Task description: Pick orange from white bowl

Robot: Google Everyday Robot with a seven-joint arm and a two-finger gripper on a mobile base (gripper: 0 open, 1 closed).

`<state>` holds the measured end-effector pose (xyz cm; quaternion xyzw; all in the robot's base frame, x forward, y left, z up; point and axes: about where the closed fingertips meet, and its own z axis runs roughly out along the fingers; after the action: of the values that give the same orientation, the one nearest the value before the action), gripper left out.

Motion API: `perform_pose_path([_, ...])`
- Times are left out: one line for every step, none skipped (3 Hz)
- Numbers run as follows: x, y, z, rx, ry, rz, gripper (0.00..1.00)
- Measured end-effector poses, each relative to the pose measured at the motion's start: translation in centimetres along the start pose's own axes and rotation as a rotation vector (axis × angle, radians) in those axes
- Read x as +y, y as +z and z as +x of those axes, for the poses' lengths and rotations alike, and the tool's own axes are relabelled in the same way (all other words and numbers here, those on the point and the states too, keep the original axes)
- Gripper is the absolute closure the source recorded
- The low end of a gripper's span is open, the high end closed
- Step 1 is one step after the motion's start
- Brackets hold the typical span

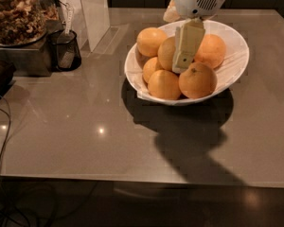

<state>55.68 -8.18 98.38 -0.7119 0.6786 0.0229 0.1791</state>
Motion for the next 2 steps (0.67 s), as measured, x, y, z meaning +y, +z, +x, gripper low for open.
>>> perform_pose_path([-0.9,0.8,1.4,0.000,0.044,-0.012,0.08])
perform_pose_path([-1.8,1.5,2.5,-0.026,0.087,-0.009,0.09])
